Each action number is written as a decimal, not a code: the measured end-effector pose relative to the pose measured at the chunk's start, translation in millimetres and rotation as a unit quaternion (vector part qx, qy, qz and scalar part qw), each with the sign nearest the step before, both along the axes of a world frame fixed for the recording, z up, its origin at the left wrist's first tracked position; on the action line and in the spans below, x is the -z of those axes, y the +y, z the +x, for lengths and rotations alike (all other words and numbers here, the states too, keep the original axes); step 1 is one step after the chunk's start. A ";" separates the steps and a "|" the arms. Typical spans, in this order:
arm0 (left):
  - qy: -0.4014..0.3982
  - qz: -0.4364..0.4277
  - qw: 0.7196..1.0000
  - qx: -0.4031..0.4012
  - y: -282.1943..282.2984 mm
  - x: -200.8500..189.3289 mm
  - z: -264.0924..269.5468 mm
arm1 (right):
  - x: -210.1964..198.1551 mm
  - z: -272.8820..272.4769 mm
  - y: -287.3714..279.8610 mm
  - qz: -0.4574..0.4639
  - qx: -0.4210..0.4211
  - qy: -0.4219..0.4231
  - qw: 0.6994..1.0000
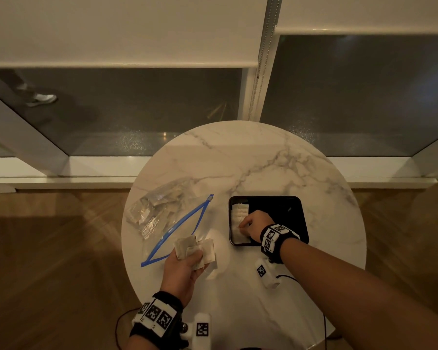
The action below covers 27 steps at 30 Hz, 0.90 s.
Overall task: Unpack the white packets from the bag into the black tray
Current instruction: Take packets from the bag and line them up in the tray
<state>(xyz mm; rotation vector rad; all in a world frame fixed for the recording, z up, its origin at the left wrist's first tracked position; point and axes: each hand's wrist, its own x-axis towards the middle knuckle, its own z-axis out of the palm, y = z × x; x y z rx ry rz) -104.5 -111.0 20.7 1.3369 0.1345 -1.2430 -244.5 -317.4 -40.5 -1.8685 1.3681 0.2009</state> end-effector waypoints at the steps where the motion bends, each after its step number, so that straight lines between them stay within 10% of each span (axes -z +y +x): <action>1: 0.001 0.000 1.000 0.000 0.2 0.3 0.3 | 0.2 0.7 0.2 0.001 0.002 0.001 1.000; 27: 0.015 0.046 0.997 0.054 -32.4 34.2 -23.1 | 5.5 -17.0 -0.7 0.030 0.074 0.025 0.997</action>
